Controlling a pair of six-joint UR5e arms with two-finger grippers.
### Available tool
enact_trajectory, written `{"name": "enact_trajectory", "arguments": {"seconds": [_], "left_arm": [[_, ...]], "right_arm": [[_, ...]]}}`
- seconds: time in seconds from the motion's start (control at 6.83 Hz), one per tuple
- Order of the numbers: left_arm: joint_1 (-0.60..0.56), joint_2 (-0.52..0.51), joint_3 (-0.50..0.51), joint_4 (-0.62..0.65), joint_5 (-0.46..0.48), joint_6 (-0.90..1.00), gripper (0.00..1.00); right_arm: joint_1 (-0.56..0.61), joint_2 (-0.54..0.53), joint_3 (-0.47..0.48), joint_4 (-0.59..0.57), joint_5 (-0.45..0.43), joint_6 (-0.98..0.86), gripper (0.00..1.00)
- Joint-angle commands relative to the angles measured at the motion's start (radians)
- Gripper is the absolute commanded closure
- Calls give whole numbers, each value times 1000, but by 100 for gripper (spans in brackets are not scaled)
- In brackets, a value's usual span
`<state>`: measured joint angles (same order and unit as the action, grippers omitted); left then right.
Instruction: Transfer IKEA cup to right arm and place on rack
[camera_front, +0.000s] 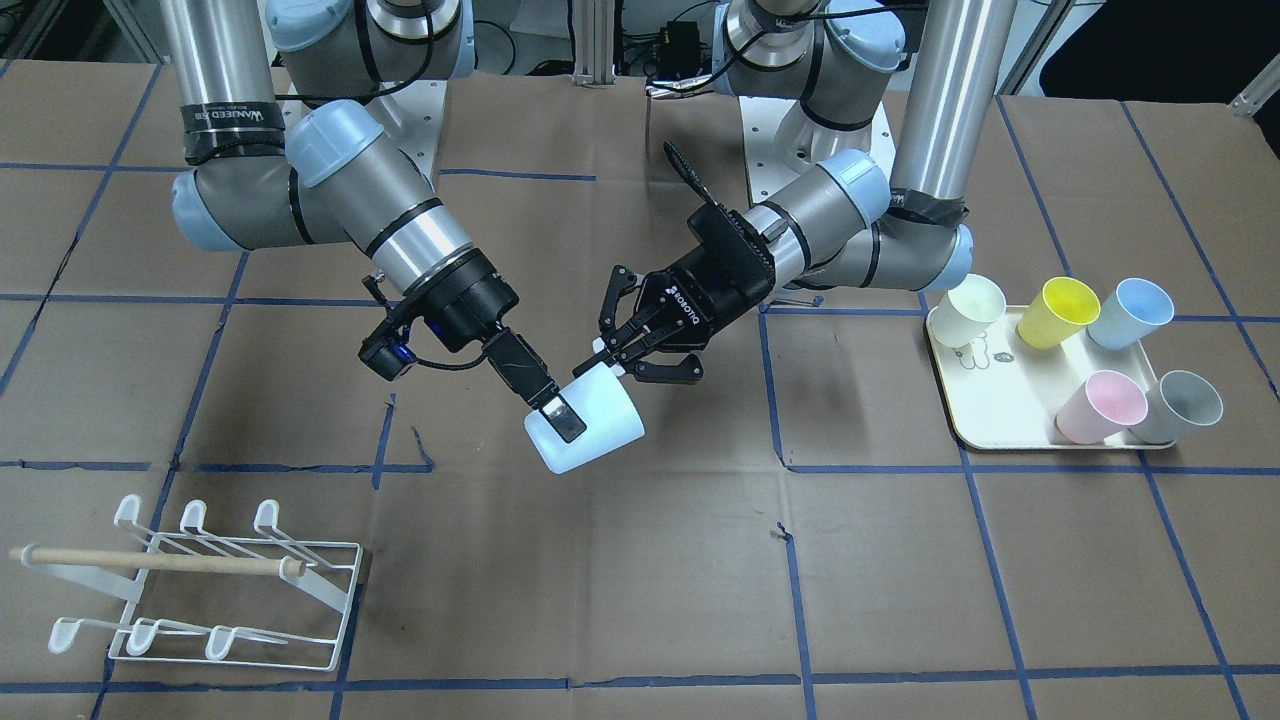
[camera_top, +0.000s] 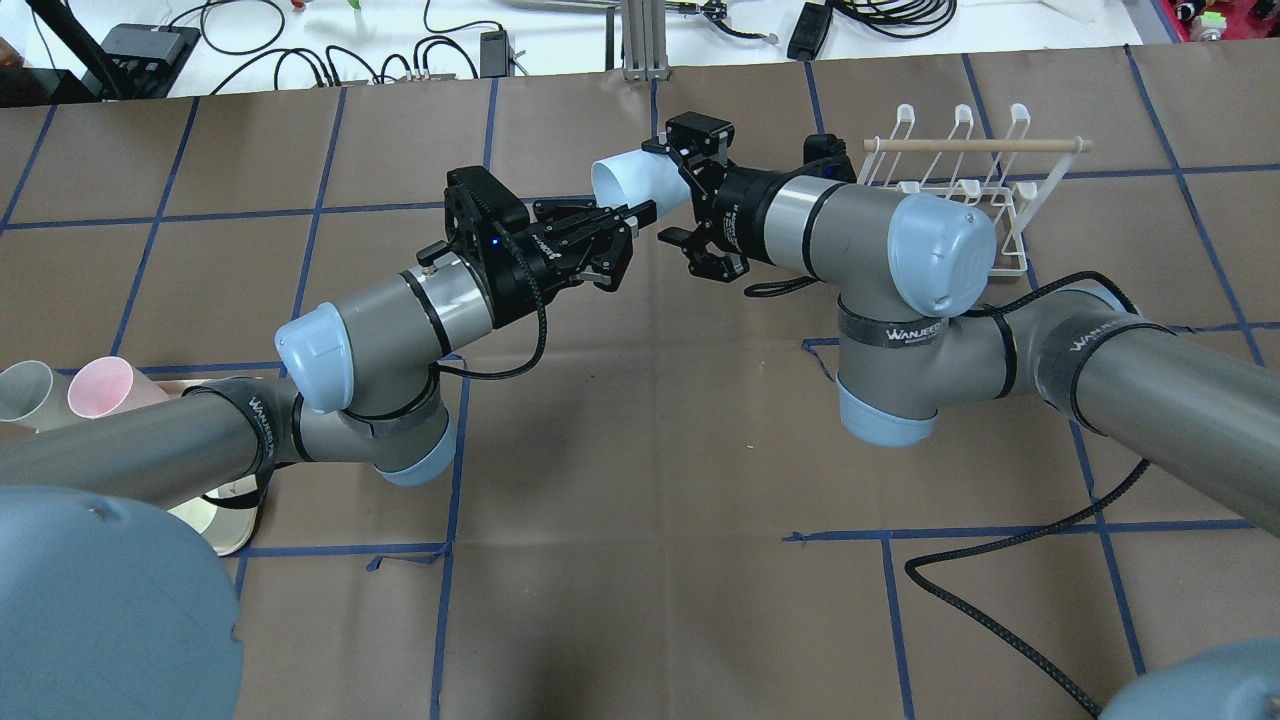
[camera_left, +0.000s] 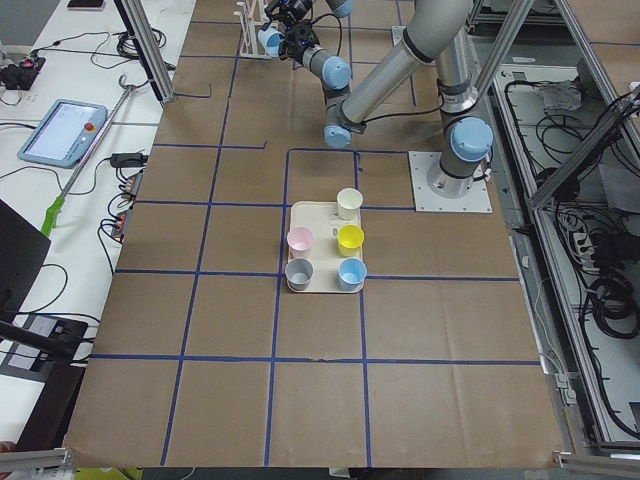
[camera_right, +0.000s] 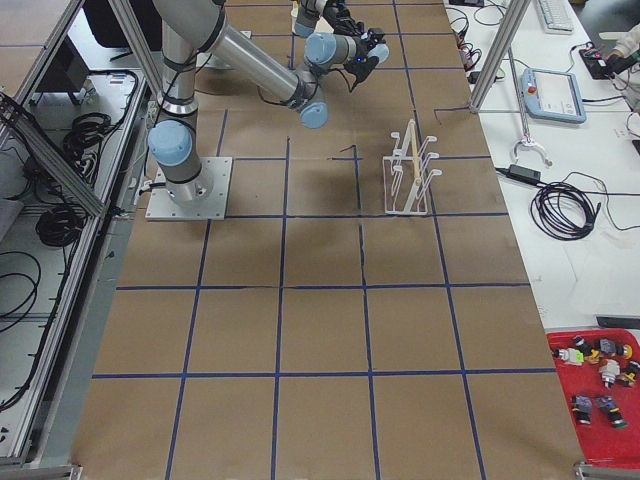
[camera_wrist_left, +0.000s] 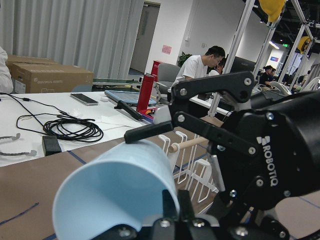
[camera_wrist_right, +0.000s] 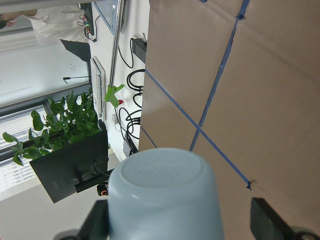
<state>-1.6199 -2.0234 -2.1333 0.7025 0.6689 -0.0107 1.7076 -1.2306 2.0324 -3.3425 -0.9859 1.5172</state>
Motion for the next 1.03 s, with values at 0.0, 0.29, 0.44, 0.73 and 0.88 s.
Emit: {"name": "enact_trajectory", "arguments": {"seconds": [0.0, 0.29, 0.44, 0.73, 0.88], "left_arm": [[0, 0, 1, 0, 0, -2, 98], [0, 0, 1, 0, 0, -3, 98], [-1, 0, 1, 0, 0, -3, 97], [-2, 2, 3, 0, 1, -5, 93], [-2, 2, 3, 0, 1, -11, 88]], "right_arm": [[10, 11, -18, 0, -5, 29, 1], [10, 11, -18, 0, -5, 29, 9], [10, 11, -18, 0, -2, 28, 17], [10, 8, -20, 0, -4, 27, 32], [9, 8, -20, 0, -4, 27, 37]]}}
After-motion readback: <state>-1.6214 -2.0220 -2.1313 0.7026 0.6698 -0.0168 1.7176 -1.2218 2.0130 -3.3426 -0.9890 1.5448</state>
